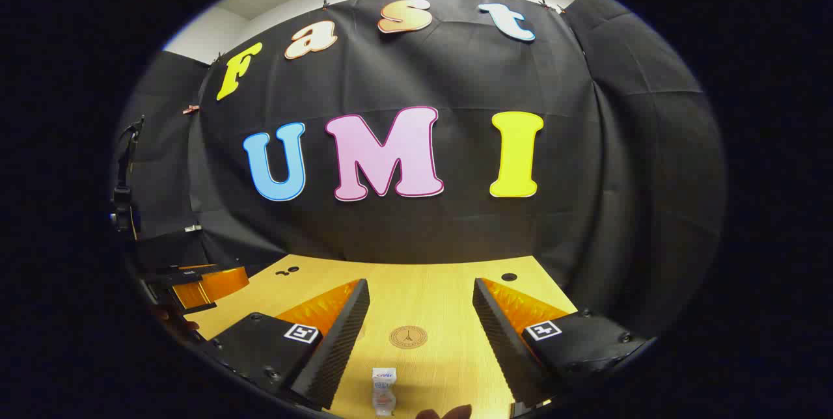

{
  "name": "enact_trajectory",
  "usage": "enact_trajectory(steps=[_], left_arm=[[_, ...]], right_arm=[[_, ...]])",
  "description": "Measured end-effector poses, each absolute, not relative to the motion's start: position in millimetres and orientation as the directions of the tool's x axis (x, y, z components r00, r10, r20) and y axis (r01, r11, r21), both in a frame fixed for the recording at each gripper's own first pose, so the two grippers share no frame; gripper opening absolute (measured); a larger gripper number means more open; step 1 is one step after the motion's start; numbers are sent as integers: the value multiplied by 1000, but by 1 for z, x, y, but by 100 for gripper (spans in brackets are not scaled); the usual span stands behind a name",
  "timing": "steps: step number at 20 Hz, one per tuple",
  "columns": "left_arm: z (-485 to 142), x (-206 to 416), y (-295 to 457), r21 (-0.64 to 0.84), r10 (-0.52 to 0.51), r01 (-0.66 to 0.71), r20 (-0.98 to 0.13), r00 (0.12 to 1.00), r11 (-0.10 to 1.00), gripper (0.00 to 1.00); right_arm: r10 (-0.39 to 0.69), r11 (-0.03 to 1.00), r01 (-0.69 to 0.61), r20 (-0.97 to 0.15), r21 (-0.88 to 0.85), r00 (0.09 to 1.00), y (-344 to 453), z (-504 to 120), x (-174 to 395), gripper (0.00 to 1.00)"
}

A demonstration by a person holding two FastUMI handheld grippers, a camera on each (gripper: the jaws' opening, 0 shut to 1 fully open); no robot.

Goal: Put the toothbrush and toothpaste on the desktop into the cup, then pick up the cup and place it on the coaster on the desktop.

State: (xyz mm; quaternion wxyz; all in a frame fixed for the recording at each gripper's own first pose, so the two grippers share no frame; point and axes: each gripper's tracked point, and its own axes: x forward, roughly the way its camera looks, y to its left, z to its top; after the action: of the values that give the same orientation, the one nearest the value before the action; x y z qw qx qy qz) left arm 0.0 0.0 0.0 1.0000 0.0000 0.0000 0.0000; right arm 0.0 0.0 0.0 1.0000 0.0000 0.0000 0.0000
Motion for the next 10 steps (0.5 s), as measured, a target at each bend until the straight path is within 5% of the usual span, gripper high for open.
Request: enact_trajectory(steps=[10], left_arm=[[-9,-4,3,22,21,-21,-22,1000,1000,96]], right_arm=[[-6,1000,6,-24,10,1000,-8,-9,-2,98]])
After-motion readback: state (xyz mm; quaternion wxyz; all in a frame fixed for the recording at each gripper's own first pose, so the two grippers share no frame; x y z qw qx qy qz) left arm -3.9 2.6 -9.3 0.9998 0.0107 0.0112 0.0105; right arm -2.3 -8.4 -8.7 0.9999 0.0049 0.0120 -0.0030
